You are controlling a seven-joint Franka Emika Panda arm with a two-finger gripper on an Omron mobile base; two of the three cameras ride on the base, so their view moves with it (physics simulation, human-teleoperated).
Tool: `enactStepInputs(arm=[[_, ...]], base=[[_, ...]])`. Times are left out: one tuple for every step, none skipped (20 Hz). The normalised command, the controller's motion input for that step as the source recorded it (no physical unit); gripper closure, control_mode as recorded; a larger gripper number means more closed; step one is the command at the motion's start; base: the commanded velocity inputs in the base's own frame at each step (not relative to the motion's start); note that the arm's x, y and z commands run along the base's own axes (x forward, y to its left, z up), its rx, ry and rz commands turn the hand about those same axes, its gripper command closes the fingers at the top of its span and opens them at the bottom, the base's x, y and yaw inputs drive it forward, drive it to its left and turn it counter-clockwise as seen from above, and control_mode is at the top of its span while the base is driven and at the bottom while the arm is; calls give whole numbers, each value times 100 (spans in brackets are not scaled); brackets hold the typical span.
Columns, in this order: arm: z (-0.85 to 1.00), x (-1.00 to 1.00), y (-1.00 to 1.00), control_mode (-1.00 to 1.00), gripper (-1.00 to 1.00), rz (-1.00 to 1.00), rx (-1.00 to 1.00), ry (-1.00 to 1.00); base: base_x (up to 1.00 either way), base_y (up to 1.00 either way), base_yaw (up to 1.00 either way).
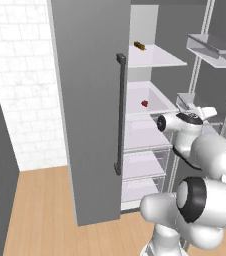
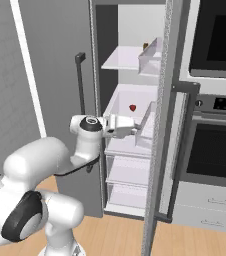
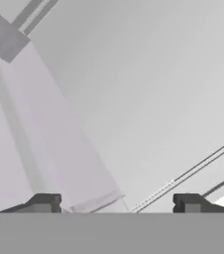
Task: Take the strawberry from the fridge and place it on top of the pancake, located on the dining counter.
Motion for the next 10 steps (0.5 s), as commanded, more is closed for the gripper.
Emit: enactStepInputs(arm=[[25,-6,-100,-100,-100,0,9,-1],[24,0,-79,-100,-100,0,7,0],[19,-6,-76,-100,-100,0,7,0],[25,-7,-76,-100,-100,0,6,0],[35,-6,-39,-100,-100,0,3,-1],[36,-36,-14,-100,-100,0,0,-5],[31,-68,0,-100,-100,0,0,-11],[21,-65,13,-100,-100,3,0,-5],[20,-58,38,-100,-100,6,0,-4],[2,-62,44,-100,-100,9,0,-1]], base=[[0,0,0],[0,0,0],[0,0,0],[0,0,0],[0,0,0],[0,0,0],[0,0,0],[0,0,0],[0,0,0],[0,0,0]])
